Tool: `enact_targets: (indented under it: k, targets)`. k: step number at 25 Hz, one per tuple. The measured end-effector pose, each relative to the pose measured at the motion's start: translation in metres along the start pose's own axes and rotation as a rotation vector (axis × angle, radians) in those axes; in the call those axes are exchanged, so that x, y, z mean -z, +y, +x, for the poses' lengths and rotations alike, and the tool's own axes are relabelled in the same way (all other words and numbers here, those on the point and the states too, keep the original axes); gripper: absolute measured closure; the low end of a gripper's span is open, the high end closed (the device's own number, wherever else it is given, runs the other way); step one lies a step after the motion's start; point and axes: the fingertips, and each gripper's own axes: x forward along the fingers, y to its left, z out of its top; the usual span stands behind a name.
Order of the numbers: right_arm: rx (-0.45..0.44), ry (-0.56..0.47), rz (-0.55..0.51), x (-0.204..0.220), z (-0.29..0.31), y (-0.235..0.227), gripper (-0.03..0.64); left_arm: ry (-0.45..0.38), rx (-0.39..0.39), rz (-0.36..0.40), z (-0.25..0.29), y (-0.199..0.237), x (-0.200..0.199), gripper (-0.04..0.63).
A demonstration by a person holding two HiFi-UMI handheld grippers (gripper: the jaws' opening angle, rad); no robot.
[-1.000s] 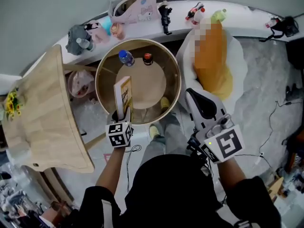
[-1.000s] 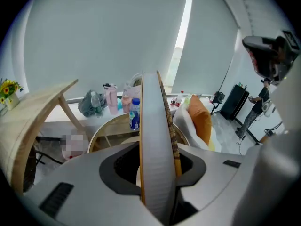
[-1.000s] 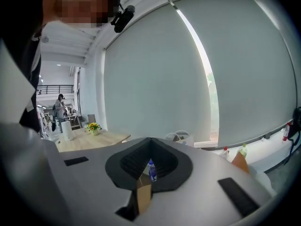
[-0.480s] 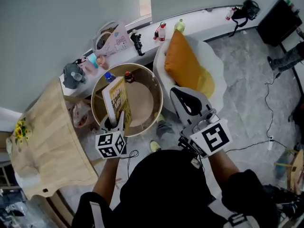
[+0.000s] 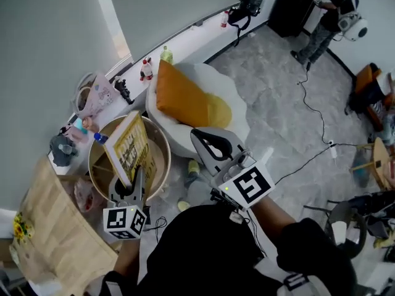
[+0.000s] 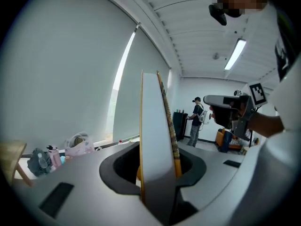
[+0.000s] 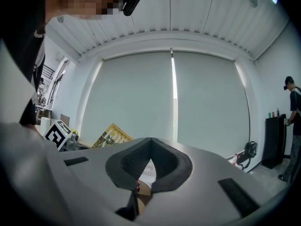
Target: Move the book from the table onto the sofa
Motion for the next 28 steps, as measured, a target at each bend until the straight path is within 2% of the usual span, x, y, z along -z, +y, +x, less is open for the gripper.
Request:
enact_targets:
  k: [8, 16, 21, 28]
  targets:
    - [0.215, 0.022, -0.002, -0.01, -0.084, -0.055, 0.607, -0.03, 0.24, 0.026, 0.034, -0.098, -0.029, 0.44]
    - [0.354, 0.014, 0.017, -0.001, -0.13, -0.109, 0.607, -0.004, 0.379, 0.06, 0.086, -0.158, -0.032, 0.44]
    - [0.393, 0.011, 0.031, 0.004, -0.147, -0.161, 0.607, -0.005, 0.414, 0.067, 0.128, -0.197, -0.045, 0.44]
    - [0.395, 0.023, 0.039, 0.018, -0.149, -0.233, 0.607, 0.005, 0.419, 0.051, 0.191, -0.232, -0.059, 0.44]
